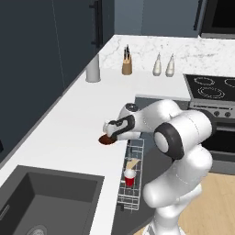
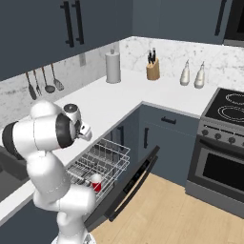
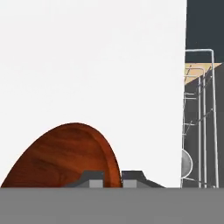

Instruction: Pick up the cup and bowl from the counter, place them in the dishwasher, and close the dishwasher door.

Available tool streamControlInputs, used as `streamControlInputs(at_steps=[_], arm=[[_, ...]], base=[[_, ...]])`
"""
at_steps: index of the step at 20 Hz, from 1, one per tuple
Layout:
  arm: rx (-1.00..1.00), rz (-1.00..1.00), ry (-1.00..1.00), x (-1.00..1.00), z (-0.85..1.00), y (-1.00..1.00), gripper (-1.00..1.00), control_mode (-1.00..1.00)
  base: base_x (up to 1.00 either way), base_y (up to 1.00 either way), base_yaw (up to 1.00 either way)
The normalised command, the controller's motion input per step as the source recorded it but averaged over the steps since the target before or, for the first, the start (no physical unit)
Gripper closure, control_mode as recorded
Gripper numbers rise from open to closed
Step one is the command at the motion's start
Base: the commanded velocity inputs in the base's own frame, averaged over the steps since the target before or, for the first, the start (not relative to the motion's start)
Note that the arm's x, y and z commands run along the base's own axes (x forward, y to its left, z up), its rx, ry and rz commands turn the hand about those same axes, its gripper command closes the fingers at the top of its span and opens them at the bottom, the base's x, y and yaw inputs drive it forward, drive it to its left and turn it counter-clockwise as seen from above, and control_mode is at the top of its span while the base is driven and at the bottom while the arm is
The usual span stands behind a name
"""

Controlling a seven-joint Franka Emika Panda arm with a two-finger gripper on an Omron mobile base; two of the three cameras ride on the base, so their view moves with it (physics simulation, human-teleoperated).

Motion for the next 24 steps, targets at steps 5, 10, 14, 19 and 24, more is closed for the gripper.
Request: streamControlInputs(at_steps=[5, 10, 14, 19, 24], arm=[[0.05, -0.08, -0.07, -0.91, 0.19, -0.92, 1.0, -1.0], [0.02, -0.09, -0.1, -0.77, 0.33, -0.96, 1.0, -1.0], [0.0, -0.03, -0.07, -0.56, 0.26, -0.93, 1.0, -1.0], [0.01, 0.0, 0.0, -0.1, 0.12, -0.88, 1.0, -1.0], [0.0, 0.01, 0.0, 0.19, -0.16, -0.45, 1.0, -1.0]], base=[[0.0, 0.0, 0.0], [0.0, 0.0, 0.0], [0.0, 0.0, 0.0], [0.0, 0.0, 0.0], [0.0, 0.0, 0.0]])
